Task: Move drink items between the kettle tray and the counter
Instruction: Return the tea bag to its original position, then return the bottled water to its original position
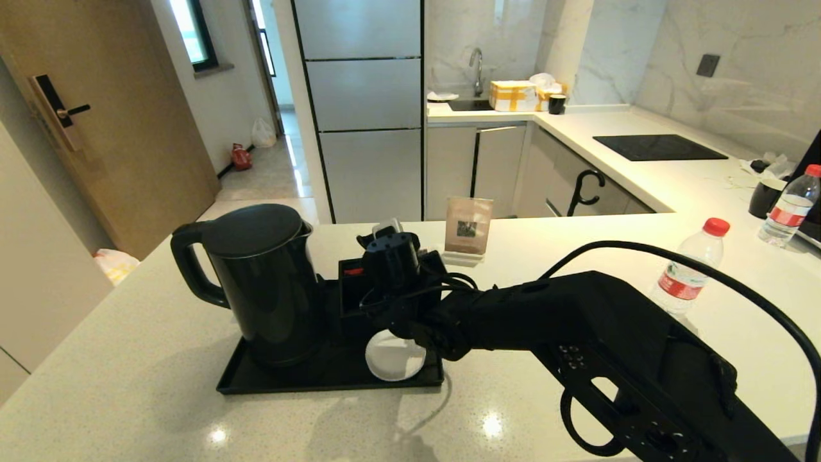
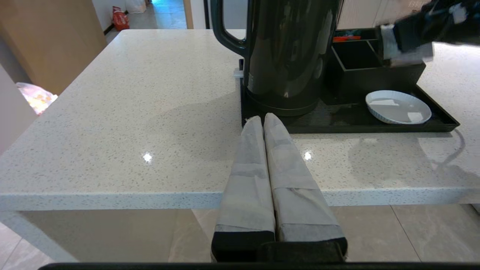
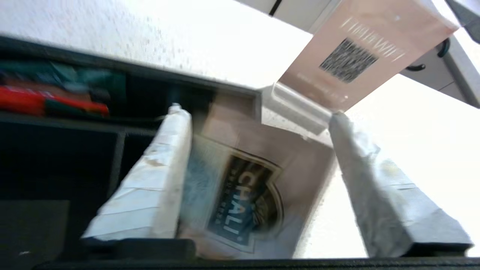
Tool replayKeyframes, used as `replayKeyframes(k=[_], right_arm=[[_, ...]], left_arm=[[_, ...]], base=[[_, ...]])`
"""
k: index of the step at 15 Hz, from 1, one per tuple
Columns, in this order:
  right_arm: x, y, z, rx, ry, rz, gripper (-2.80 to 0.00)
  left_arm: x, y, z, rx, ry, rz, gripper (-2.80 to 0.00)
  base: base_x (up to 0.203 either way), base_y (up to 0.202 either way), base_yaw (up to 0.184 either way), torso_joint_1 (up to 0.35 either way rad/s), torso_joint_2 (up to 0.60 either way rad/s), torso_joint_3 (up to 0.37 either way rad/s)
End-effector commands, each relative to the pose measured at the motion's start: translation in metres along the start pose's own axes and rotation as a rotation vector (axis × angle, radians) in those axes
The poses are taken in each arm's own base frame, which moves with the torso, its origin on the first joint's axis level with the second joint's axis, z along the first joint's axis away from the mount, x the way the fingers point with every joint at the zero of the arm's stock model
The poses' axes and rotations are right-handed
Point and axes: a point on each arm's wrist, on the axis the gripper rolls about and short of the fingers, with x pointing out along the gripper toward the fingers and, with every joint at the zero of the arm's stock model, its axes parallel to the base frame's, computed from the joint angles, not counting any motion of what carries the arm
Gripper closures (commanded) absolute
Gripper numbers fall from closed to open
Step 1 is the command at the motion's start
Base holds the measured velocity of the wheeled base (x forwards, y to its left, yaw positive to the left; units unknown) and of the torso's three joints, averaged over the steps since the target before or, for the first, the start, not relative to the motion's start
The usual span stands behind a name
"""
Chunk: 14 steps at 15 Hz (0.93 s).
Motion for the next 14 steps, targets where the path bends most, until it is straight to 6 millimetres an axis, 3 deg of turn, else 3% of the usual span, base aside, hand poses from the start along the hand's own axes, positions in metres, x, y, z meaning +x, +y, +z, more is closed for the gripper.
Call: replayKeyframes(k=[1, 6, 11, 14], right_arm=[[-0.004, -0.006, 0.009, 0.014, -0.013, -0.008, -2.80], [-0.010, -0.016, 0.022, 0.036, -0.024, -0.040, -2.80], [-0.039, -0.068, 0.064, 0.093, -0.058, -0.077, -2.80], [-0.054, -0.103, 0.065, 0.086, -0.031, -0.103, -2.80]], left_arm=[[0.000, 0.000, 0.000, 0.000, -0.001, 0.000, 0.00], [0.000, 0.000, 0.000, -0.001, 0.000, 0.001, 0.00], [0.000, 0.000, 0.000, -0.001, 0.001, 0.001, 0.00], [0.000, 0.000, 0.000, -0.001, 0.001, 0.001, 0.00]], base=[[0.000, 0.000, 0.000, 0.000, 0.00, 0.000], [0.000, 0.000, 0.000, 0.000, 0.00, 0.000], [0.000, 0.000, 0.000, 0.000, 0.00, 0.000], [0.000, 0.000, 0.000, 0.000, 0.00, 0.000]])
